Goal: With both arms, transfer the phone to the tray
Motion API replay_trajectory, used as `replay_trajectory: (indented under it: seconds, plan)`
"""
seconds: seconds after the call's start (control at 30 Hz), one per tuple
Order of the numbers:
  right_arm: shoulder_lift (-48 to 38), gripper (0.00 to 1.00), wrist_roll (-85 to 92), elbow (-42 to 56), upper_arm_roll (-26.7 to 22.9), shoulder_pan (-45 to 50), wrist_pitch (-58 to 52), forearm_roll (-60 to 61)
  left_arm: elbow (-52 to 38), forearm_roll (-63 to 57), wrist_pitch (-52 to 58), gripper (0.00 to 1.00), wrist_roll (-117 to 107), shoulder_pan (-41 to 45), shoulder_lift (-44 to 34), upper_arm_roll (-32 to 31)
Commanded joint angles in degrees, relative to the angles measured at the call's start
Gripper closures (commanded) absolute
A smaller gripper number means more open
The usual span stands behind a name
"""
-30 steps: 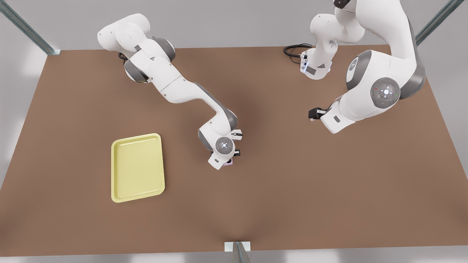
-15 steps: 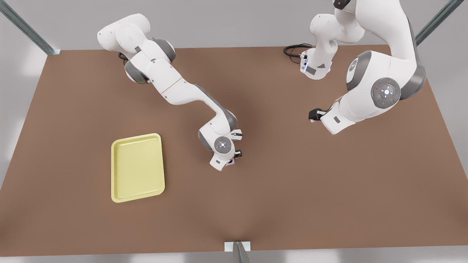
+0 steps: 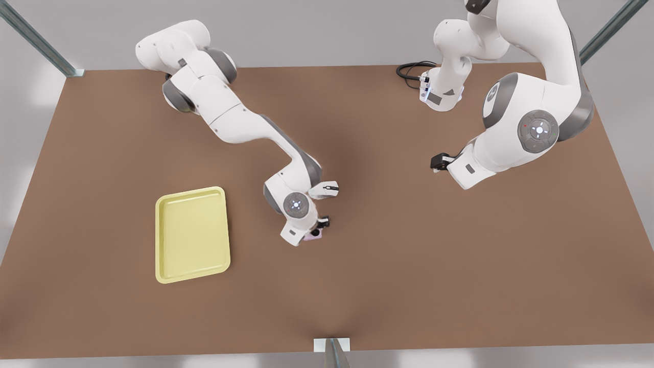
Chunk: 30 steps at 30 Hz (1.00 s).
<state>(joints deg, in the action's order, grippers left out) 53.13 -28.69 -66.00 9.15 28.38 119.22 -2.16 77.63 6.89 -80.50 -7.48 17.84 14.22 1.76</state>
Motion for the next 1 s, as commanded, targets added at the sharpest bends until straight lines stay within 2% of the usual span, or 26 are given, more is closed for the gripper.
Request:
replay_trajectory:
  seconds: [0.0,0.13,0.2,0.33,0.37,0.4,0.6,0.67,0.73,0.8,0.93,0.97]
  plan:
    - [-3.38,0.20,6.36,-1.05,-0.01,-4.11,-6.71,-0.21,-0.03,-0.04,-0.01,0.00,0.36,0.00,-0.06,0.00]
    - [-12.96,0.20,22.00,-16.07,-0.01,-16.51,-5.66,-0.12,-1.26,0.05,-0.01,0.00,0.45,0.00,-0.33,0.00]
    - [-17.71,0.20,31.13,-26.89,-0.01,-22.66,0.48,-0.21,-1.61,0.05,0.08,0.00,0.27,0.00,-0.59,0.17]
    - [-18.24,0.18,43.45,-32.00,-0.19,-30.93,5.23,-0.30,-1.52,-2.41,0.52,0.00,-0.26,-0.09,-1.38,0.61]
    - [-17.98,0.15,43.55,-32.08,-0.27,-31.28,5.24,-0.38,-1.61,-2.41,0.70,0.00,-0.26,-0.09,-1.47,0.61]
    - [-17.36,0.00,43.55,-31.91,-0.54,-31.37,5.24,-0.38,-1.61,-2.32,0.70,0.00,-0.26,-0.09,-1.56,0.61]
    - [-18.41,0.00,39.59,-26.81,-0.63,-30.76,3.57,-0.82,-1.61,-2.94,1.40,0.00,-0.52,-0.71,-1.91,0.70]
    - [-23.33,0.00,34.58,-16.71,-0.36,-30.05,-8.29,-3.72,-1.61,-2.85,2.37,0.00,-0.52,-0.71,-2.26,0.70]
    - [-35.10,0.00,28.52,-16.17,-0.54,-30.76,-24.20,-3.02,-1.61,-2.85,2.98,0.00,-0.52,-0.71,-2.35,0.61]
    - [-40.04,0.00,24.03,-16.00,-0.72,-30.84,-32.73,-0.74,-1.61,-2.85,2.98,0.00,-0.52,-0.71,-2.26,0.70]
    - [-36.09,0.00,24.91,-15.04,-0.63,-32.34,-29.13,0.49,-1.61,-2.94,3.24,0.00,-0.52,-0.71,-2.26,0.70]
    - [-35.21,0.00,25.09,-11.96,-0.63,-33.30,-29.13,1.02,-1.61,-3.03,3.42,0.00,-0.52,-0.71,-2.26,0.70]
